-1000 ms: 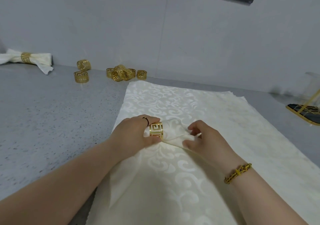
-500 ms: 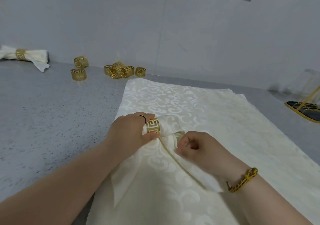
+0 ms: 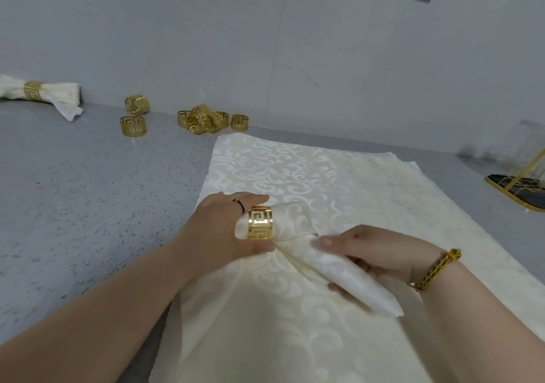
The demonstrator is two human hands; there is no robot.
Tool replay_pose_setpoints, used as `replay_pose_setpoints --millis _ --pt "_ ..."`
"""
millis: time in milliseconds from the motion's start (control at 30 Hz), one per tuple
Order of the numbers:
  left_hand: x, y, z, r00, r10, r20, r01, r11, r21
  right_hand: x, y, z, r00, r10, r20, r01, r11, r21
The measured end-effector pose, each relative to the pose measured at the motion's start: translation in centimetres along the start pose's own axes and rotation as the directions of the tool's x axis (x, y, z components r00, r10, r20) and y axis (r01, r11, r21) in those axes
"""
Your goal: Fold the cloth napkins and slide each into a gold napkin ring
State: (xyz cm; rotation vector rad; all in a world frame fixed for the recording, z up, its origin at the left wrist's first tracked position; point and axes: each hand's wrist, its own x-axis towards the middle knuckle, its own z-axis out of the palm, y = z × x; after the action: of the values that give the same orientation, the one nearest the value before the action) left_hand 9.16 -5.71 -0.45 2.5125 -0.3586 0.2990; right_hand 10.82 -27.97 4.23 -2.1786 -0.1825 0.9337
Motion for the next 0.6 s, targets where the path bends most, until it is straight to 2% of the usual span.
replay_pose_setpoints --millis 33,100,167,200,267,333,400,467,533,600 --pt "0.0 0.1 -0.4 0.999 -0.04 0.003 0.04 0.996 -0.075 0.2 -0.1 -0.6 0.994 -0.008 -0.112 0.003 0.999 -0.048" --pt "0.1 -0.3 -1.2 0.988 -0.149 -0.028 0.139 0.966 -0.218 1.1 -0.4 -1.5 0.926 -0.105 -0.361 0.103 0.994 -0.026" --pt "0.2 -1.0 -1.9 0.966 -0.257 -0.031 0.237 0.926 -0.294 2.3 -0.9 -1.4 0.848 -0.225 -0.48 0.248 0.969 -0.016" --pt "0.3 -1.3 -2.1 0.958 -0.287 -0.007 0.271 0.915 -0.3 2.9 -1.2 -1.2 0.847 -0.27 -0.458 0.273 0.96 -0.063" --pt "0.3 -1.8 -2.4 0.95 -0.302 0.083 0.313 0.918 -0.245 3.9 -1.5 -0.5 0.885 -0.335 -0.323 0.294 0.94 -0.171" --pt "0.2 -2.2 -2.7 0.938 -0.304 0.167 0.333 0.925 -0.181 4.4 -1.8 0.0 0.897 -0.373 -0.238 0.333 0.923 -0.193" --pt "0.2 -2.5 -3.2 0.934 -0.294 0.202 0.332 0.925 -0.187 4.6 -1.4 0.3 0.886 -0.4 -0.233 0.378 0.916 -0.133" --pt "0.1 -2.6 -3.8 0.937 -0.286 0.202 0.33 0.914 -0.237 4.9 -0.7 0.5 0.885 -0.397 -0.242 0.411 0.912 0.006" --pt "0.1 -2.7 -4.0 0.945 -0.28 0.172 0.319 0.906 -0.278 5.2 -0.2 0.5 0.882 -0.405 -0.241 0.44 0.891 0.113" --pt "0.1 -2.8 -3.9 0.952 -0.275 0.134 0.303 0.905 -0.298 5.2 -0.2 0.5 0.867 -0.451 -0.21 0.485 0.862 0.151"
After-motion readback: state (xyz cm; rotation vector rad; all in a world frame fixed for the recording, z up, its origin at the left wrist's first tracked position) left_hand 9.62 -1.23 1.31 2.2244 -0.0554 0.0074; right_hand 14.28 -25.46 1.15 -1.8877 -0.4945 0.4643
